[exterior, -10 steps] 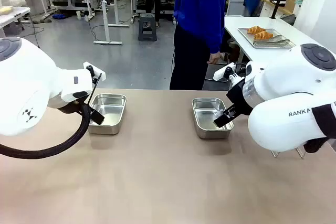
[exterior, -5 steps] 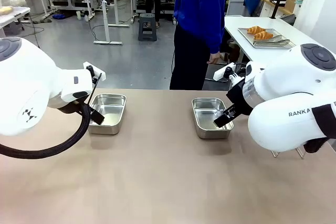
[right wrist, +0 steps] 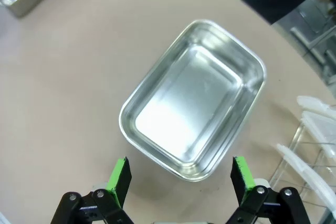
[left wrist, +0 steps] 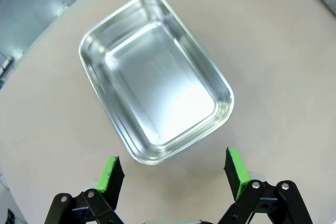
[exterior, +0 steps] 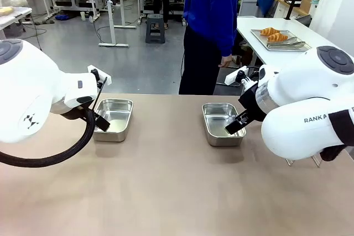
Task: Place the bread in airtight containers.
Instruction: Lift both Airtight Container.
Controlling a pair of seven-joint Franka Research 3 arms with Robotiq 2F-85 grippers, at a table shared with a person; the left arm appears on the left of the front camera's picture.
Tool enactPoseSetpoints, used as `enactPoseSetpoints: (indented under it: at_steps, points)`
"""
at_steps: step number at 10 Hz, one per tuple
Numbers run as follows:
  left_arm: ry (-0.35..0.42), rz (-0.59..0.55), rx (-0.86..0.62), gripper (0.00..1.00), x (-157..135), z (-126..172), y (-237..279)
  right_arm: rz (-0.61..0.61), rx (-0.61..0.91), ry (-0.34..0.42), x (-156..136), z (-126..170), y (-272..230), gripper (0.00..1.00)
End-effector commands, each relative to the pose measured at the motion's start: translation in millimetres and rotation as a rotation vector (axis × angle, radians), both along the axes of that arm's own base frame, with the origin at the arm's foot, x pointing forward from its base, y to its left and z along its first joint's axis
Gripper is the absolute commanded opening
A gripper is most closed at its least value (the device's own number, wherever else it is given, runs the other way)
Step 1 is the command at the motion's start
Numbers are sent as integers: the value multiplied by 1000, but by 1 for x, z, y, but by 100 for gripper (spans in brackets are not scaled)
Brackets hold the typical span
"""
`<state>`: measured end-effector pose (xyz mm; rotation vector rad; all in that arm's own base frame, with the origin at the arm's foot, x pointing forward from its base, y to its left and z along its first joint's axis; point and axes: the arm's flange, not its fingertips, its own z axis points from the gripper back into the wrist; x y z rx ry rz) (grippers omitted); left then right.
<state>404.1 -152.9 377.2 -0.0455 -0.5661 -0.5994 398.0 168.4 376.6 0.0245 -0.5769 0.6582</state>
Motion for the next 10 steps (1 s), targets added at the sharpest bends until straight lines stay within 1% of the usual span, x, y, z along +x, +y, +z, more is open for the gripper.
enactPoseSetpoints:
  at_steps: [1,2,3,4,5,6,7,8,9,10]
  points:
    - [-67,-58,-106,100,6,59,24,12,35,-47,6,52,-4,100]
    - [-120,-50,-133,100,9,89,44,38,63,-69,5,84,-14,100]
    - [-128,-92,-165,100,7,117,60,79,111,-74,3,115,-33,100]
    - [-118,-175,-194,100,2,140,79,108,156,-83,-1,140,-60,100]
    - [-105,-302,-208,100,-6,162,113,169,203,-82,-7,163,-97,100]
    - [-117,-424,-213,100,-8,173,147,241,243,-87,-8,175,-136,100]
    - [-167,-504,-243,100,-9,179,186,303,292,-109,-12,182,-176,100]
    - [-201,-557,-267,100,-15,180,229,350,340,-136,-21,183,-213,100]
    - [-239,-560,-260,100,-16,180,263,375,388,-161,-32,184,-245,100]
    - [-273,-578,-309,100,-23,169,295,409,443,-188,-43,180,-274,100]
